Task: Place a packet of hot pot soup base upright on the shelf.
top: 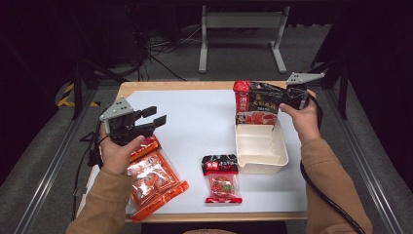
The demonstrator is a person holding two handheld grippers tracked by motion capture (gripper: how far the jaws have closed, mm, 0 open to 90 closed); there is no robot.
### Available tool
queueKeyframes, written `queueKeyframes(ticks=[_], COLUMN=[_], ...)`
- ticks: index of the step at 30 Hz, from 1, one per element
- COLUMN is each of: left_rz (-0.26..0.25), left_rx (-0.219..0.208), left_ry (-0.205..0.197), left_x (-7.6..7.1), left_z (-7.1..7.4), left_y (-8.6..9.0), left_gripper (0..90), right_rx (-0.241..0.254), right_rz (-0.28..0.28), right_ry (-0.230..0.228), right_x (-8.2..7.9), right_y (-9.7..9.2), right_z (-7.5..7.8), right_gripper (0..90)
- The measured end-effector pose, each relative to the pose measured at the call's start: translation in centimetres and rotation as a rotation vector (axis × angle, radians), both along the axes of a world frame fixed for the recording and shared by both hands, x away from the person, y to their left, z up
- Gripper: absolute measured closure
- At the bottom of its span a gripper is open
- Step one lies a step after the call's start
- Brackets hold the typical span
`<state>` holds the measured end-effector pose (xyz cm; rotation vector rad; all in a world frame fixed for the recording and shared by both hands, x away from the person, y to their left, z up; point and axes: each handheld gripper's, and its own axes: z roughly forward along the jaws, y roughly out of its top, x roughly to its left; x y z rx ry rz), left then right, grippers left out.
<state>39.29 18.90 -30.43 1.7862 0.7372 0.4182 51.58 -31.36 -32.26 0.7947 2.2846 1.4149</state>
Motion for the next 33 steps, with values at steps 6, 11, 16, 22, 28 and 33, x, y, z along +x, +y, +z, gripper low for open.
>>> queueKeyframes(ticks=[6,11,16,22,28,33], left_rz=[0.0,0.002,0.004,0.0,-0.004,0.0], left_rx=[0.003,0.008,0.01,0.012,0.014,0.017], left_ry=[0.005,0.018,0.019,0.023,0.036,0.041], left_x=[0.1,0.1,0.2,0.2,0.3,0.2], left_z=[-0.3,-0.5,-0.7,-0.7,-0.9,-1.1], left_y=[-0.1,0.0,0.0,0.1,0.2,0.6], left_gripper=[49.0,48.9,48.8,48.2,46.6,46.3], right_rx=[0.054,0.088,0.077,0.075,0.11,0.113], right_rz=[-0.028,-0.044,-0.053,-0.062,-0.098,-0.128], right_ry=[0.009,0.013,0.012,0.016,0.057,0.053], right_x=[-0.3,-0.4,-0.5,-0.6,-0.7,-1.4], right_y=[-0.5,-0.8,-0.8,-0.8,-0.8,-1.5], right_z=[-1.0,-1.4,-1.4,-1.4,-1.3,-1.0], right_gripper=[77.5,77.5,77.9,71.9,42.0,34.5])
